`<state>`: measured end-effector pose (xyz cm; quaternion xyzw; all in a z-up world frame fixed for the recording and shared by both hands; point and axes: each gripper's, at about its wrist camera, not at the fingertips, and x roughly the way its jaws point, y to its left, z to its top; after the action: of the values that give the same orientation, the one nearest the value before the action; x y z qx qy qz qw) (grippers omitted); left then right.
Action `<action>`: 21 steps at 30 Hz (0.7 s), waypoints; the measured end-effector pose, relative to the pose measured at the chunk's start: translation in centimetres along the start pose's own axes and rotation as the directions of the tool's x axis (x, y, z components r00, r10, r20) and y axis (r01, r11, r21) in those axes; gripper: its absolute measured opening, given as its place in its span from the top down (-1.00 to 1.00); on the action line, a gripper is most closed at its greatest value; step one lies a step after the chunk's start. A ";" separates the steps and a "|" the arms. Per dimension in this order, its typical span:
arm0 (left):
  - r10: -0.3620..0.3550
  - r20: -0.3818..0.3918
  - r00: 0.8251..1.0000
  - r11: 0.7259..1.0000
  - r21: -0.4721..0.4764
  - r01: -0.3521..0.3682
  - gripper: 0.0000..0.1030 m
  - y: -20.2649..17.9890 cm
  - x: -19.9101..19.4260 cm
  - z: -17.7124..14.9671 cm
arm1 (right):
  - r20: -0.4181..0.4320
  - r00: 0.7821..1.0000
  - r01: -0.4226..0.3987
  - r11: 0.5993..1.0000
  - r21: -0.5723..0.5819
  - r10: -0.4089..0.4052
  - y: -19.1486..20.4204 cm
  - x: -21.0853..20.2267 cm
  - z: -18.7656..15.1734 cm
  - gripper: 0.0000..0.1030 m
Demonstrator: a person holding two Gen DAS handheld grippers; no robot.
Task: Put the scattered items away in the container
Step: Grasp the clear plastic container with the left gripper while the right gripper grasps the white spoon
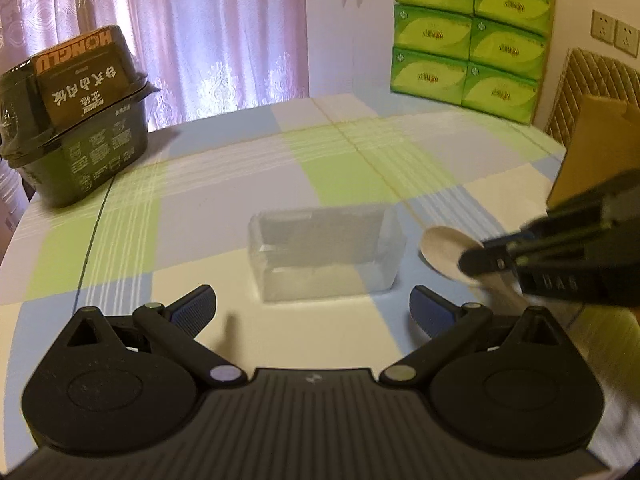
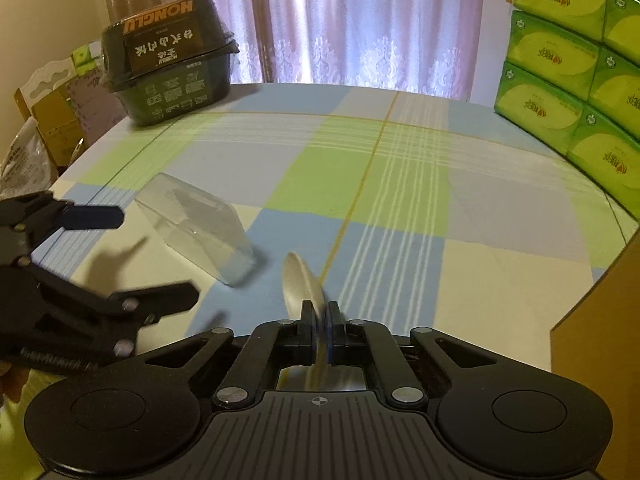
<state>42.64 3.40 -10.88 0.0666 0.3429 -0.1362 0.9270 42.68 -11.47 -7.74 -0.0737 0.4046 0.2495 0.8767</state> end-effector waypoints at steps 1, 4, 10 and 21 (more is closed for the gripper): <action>0.001 0.006 1.000 1.000 -0.004 -0.001 -0.97 -0.2 0.2 0.2 | 0.000 1.000 0.000 1.000 0.005 0.000 -0.2 -0.1 -0.1 0.88; 0.005 0.013 1.000 1.000 -0.025 -0.005 -0.97 -0.5 0.8 0.7 | 0.001 1.000 -0.003 1.000 0.022 0.003 -0.6 -0.2 -0.3 0.88; 0.042 0.017 0.999 0.995 -0.087 -0.041 -0.96 -0.9 1.8 1.5 | 0.001 1.000 -0.016 0.999 0.049 0.015 -1.1 -0.5 -0.6 0.88; 0.064 -0.029 0.998 0.991 -0.116 -0.067 -0.60 -1.0 0.2 0.6 | -0.014 0.999 -0.035 0.997 0.069 0.036 -1.2 -1.4 -1.3 0.88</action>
<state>42.82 2.24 -10.55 0.0253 0.3596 -0.0847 0.9289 41.63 -13.45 -7.58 -0.0384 0.4208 0.2503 0.8711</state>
